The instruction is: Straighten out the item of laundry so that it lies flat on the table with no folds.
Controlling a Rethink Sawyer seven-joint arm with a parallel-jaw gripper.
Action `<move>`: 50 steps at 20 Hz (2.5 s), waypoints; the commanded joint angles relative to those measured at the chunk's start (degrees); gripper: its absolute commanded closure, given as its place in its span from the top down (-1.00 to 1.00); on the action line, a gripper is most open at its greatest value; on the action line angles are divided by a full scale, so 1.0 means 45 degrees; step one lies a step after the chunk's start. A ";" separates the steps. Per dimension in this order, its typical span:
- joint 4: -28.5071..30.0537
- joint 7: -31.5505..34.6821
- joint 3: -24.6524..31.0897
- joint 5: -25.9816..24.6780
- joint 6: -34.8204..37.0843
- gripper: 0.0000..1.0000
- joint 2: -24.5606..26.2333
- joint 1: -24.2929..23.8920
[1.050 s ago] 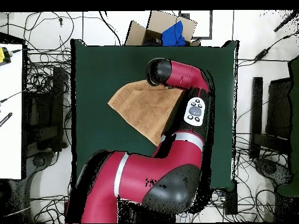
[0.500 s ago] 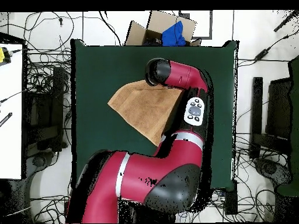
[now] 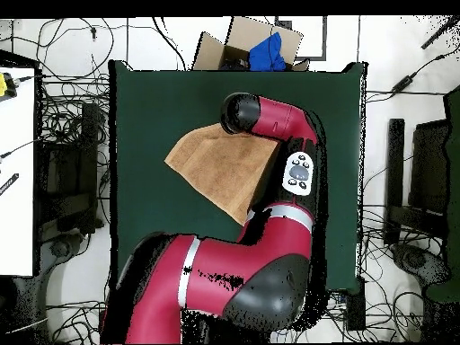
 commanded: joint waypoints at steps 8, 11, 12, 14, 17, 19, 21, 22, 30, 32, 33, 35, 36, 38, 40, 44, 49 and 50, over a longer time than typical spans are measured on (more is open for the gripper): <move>0.2635 -0.1483 0.1950 -0.1154 -0.1378 1.00 -0.0160 -0.0204; 0.2579 -0.1437 0.2073 -0.1378 -0.1879 1.00 -0.0148 -0.0301; 0.2568 -0.1426 0.2164 -0.1423 -0.1964 1.00 -0.0146 -0.0358; 0.2498 -0.1485 0.2405 -0.1570 -0.2307 1.00 -0.0127 -0.0496; 0.2397 -0.1497 0.2957 -0.1754 -0.2829 -1.00 -0.0074 -0.0788; 0.2158 -0.1379 0.3124 -0.1787 -0.3040 -1.00 0.0038 -0.0831; 0.1771 -0.1202 0.3235 -0.1805 -0.2995 -1.00 0.0201 -0.0822; 0.1595 -0.1136 0.3255 -0.1828 -0.2948 -1.00 0.0272 -0.0809; -0.0065 -0.0534 0.2731 -0.2002 -0.2683 -1.00 0.1016 -0.0347; -0.0379 -0.0348 0.2566 -0.2019 -0.2631 -1.00 0.1137 -0.0227; -0.0603 -0.0199 0.2525 -0.1969 -0.2592 -1.00 0.1235 -0.0165; -0.1070 0.0010 0.2450 -0.1960 -0.2572 -1.00 0.1437 -0.0068; -0.1275 0.0083 0.2451 -0.1949 -0.2492 -1.00 0.1521 -0.0052; -0.2000 0.0262 0.2417 -0.1922 -0.2327 -1.00 0.1815 -0.0019; -0.2683 0.0342 0.2388 -0.1965 -0.2173 -1.00 0.2099 -0.0022; -0.4421 0.0400 0.2391 -0.2054 -0.1756 -1.00 0.2878 -0.0111; -0.6667 0.0944 0.2192 -0.2299 -0.1256 -1.00 0.3896 -0.0129; -0.7122 0.1041 0.2214 -0.2335 -0.1161 -1.00 0.4102 -0.0148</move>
